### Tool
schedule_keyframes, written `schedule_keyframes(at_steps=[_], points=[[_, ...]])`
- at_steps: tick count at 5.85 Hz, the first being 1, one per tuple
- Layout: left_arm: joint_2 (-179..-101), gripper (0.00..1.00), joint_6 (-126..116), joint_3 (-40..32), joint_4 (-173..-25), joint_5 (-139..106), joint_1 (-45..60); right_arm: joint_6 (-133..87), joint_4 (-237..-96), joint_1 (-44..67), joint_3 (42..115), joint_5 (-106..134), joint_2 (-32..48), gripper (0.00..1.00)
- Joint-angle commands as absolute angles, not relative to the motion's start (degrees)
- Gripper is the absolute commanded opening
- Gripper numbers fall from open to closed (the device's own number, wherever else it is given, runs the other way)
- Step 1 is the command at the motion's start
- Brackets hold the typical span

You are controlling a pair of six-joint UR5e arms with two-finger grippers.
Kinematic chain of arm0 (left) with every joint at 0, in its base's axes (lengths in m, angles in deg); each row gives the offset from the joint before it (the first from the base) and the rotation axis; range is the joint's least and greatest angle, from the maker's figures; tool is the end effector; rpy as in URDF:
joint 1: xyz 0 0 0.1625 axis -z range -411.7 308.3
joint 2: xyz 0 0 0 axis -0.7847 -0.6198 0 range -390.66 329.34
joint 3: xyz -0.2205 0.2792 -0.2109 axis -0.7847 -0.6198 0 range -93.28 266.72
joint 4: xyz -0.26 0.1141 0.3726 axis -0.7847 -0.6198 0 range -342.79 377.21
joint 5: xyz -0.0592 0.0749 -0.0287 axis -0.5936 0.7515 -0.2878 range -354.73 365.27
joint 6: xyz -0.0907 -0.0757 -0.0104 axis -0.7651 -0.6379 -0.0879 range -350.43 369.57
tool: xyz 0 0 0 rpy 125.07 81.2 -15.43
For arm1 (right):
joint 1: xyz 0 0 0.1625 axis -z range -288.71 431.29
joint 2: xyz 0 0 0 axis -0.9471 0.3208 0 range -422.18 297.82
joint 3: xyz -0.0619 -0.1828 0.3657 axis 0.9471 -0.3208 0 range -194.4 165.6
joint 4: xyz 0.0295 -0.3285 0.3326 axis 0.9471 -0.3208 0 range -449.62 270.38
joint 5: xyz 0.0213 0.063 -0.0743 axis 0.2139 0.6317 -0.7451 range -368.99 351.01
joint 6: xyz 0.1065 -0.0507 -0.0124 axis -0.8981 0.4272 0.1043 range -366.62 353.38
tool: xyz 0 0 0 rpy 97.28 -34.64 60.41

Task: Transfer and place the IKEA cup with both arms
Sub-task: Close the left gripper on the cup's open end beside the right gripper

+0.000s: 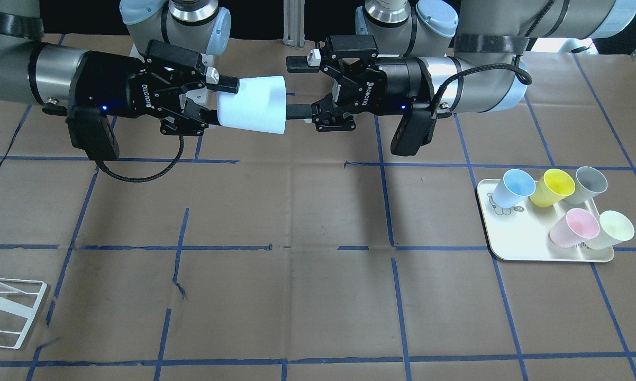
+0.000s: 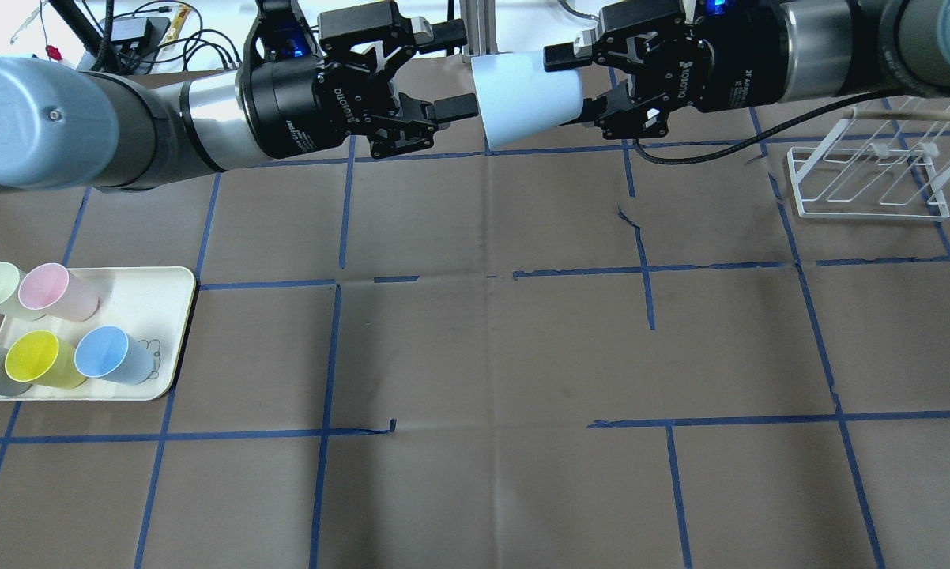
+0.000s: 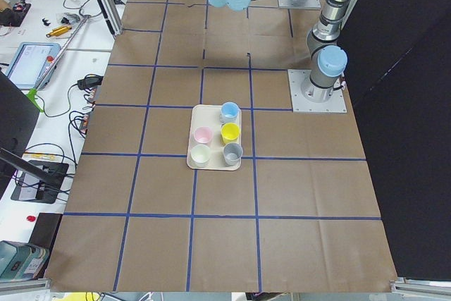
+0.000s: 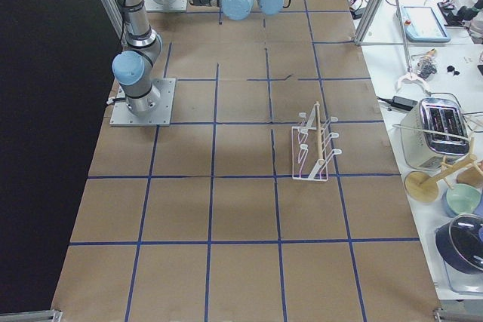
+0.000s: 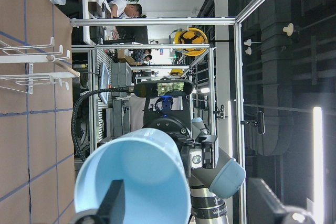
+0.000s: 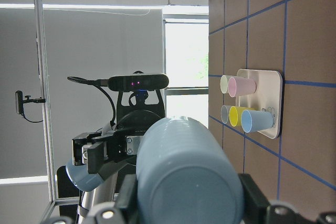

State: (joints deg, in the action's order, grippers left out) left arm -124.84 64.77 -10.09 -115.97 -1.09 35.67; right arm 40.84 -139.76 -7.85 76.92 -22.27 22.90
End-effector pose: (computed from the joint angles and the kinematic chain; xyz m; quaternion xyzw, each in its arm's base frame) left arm -0.2261 -0.5509 0.4162 0.0414 -0.6826 0.0550 0.7276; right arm 0.1441 -0.5688 0.4351 0.0041 0.7613 -0.0102 0.6483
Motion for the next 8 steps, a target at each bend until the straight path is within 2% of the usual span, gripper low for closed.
schedule_keyframes(at_steps=[1, 2, 3, 5, 6, 7, 8], points=[[-124.96, 0.72, 64.68, -10.05, -115.95, -0.71, 36.71, 40.84, -139.71, -7.90, 76.92, -22.26, 22.90, 0.30], [-124.96, 0.61, 64.77, -10.57, -116.29, -0.45, 36.98, 40.84, -139.71, -7.90, 76.92, -22.26, 22.90, 0.30], [-124.96, 0.37, 64.68, -10.57, -116.21, -0.53, 36.90, 40.84, -139.71, -7.90, 76.92, -22.26, 22.90, 0.30], [-124.96, 0.02, 65.03, -10.40, -115.77, 0.08, 36.90, 40.84, -139.71, -7.90, 76.92, -22.26, 22.98, 0.30], [-124.79, 0.00, 65.03, -10.22, -115.68, -0.01, 36.90, 40.84, -139.71, -7.90, 76.92, -22.26, 22.98, 0.30], [-124.70, 0.00, 65.03, -10.05, -115.68, -0.09, 36.90, 40.84, -139.71, -7.90, 76.92, -22.26, 23.07, 0.36], [-124.70, 0.00, 65.03, -10.05, -115.77, -0.09, 36.90, 40.67, -139.71, -7.90, 76.92, -22.26, 23.25, 0.82]])
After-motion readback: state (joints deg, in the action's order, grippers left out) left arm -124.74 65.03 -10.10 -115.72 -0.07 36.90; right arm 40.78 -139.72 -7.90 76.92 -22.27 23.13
